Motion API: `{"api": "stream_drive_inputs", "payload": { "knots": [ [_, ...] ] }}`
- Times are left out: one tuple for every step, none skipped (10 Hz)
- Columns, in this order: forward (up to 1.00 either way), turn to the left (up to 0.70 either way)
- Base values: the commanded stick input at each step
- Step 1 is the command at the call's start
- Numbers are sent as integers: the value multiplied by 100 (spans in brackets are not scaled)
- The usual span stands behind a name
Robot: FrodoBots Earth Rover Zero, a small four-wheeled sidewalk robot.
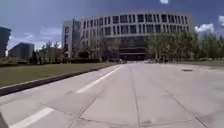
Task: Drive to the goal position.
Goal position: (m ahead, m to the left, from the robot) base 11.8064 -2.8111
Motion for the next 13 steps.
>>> {"api": "stream_drive_inputs", "payload": {
  "knots": [
    [85, -33],
    [85, -33],
    [85, -33],
    [85, -33],
    [85, -33],
    [85, -33],
    [85, -33],
    [85, -33],
    [85, -33],
    [85, -15],
    [85, 1],
    [85, 1],
    [85, 1]
  ]
}}
